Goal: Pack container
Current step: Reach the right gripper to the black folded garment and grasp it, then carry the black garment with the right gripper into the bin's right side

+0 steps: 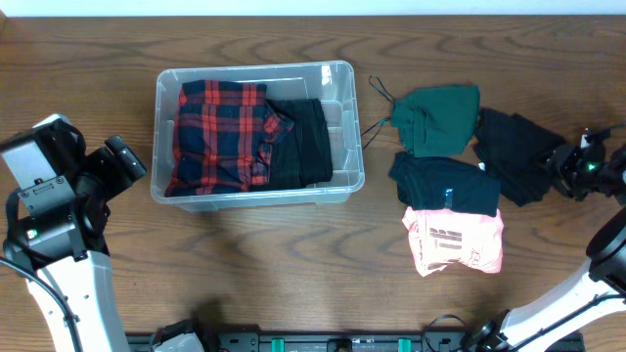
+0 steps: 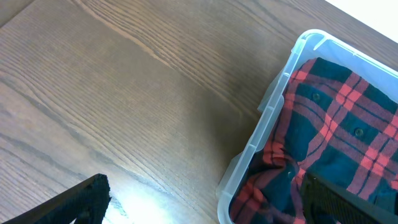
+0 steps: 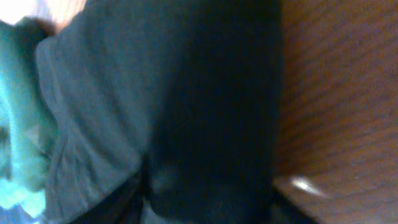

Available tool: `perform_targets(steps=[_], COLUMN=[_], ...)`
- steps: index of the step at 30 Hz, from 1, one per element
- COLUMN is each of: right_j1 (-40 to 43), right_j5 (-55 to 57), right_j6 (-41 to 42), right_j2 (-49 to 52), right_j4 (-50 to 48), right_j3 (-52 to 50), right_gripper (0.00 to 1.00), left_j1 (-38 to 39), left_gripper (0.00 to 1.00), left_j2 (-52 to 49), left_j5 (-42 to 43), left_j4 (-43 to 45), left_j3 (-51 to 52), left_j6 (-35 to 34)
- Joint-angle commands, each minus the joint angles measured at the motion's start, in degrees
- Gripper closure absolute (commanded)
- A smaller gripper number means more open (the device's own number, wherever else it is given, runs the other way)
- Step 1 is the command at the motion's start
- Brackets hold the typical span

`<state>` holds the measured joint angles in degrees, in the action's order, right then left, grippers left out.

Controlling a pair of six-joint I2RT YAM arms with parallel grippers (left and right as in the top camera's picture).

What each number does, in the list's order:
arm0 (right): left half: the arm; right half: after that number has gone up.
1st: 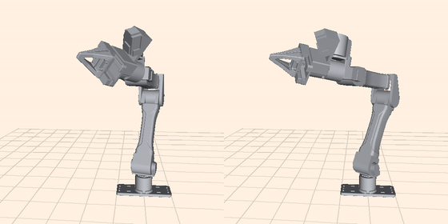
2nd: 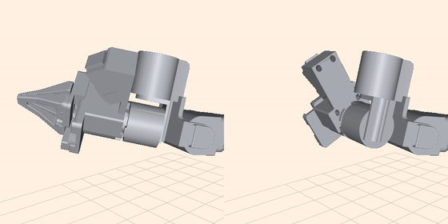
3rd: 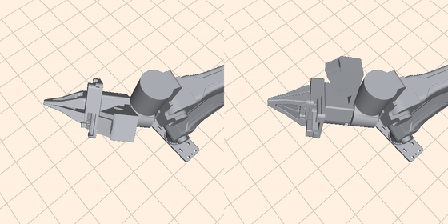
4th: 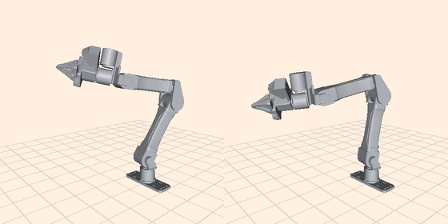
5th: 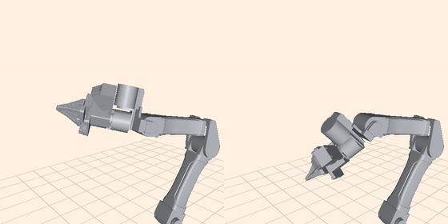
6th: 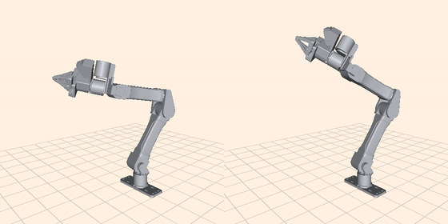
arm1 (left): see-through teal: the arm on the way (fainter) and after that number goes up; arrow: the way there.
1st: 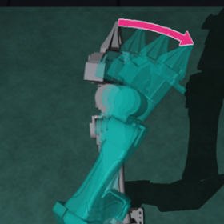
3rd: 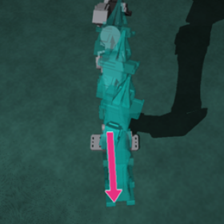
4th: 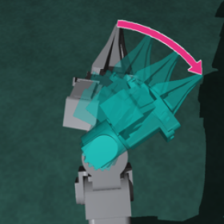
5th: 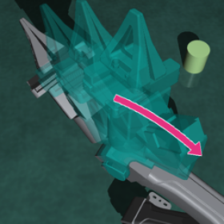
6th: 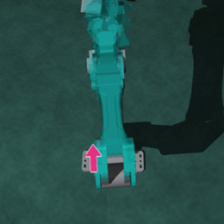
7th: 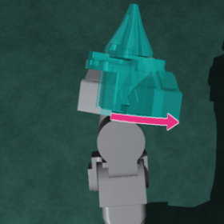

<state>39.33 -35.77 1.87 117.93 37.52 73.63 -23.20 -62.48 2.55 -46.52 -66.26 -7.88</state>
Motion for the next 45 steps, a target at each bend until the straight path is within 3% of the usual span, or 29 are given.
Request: perform_targets(steps=[1,9,12,19,24,27,32,37,41,45], right_j1=[-1.6,-1.4,-1.4,-1.4,-2.6,-5.0,-12.4,-24.4,-36.1,-46.7], right_j5=[1.0,1.2,0.3,-22.4,-41.9,-47.8,-47.9,-44.1,-34.3,-20.5], right_j6=[-0.9,-0.9,-0.9,-1.1,0.6,3.8,10.6,27.5,36.5,36.9], right_j2=[2.1,2.1,2.1,-1.9,-10.6,-17.6,-26.2,-29.6,-29.4,-29.1], right_j4=[-0.6,-1.4,-1.2,-1.4,-3.2,-5.5,-13.3,-32.4,-43.9,-43.8], right_j3=[-2.3,-2.8,-2.8,-2.7,-2.7,-2.7,-2.7,-2.7,-2.7,-2.8], right_gripper=[0.59,0.81,0.99,0.98,0.99,0.99,0.99,0.99,0.99,0.99], left_j1=[-0.3,-0.4,-0.4,-0.4,-0.4,-0.4,-0.3,-0.4,-0.4,-0.4], left_gripper=[0.02,0.02,0.02,0.02,0.02,0.02,0.02,0.02,0.02,0.02], left_j2=[0.0,0.0,0.0,0.0,0.0,0.0,0.0,0.0,0.0,0.0], left_j5=[-0.9,-0.9,-0.9,-0.9,-0.9,-0.9,-0.9,-0.9,-0.9,-0.9], left_j4=[-0.2,-0.2,-0.2,-0.2,-0.2,-0.2,-0.2,-0.2,-0.2,-0.2], left_j3=[-0.8,-0.8,-0.8,-0.8,-0.8,-0.8,-0.8,-0.8,-0.8,-0.8], left_j6=[-0.1,-0.1,-0.1,-0.1,-0.1,-0.1,-0.1,-0.1,-0.1,-0.1])
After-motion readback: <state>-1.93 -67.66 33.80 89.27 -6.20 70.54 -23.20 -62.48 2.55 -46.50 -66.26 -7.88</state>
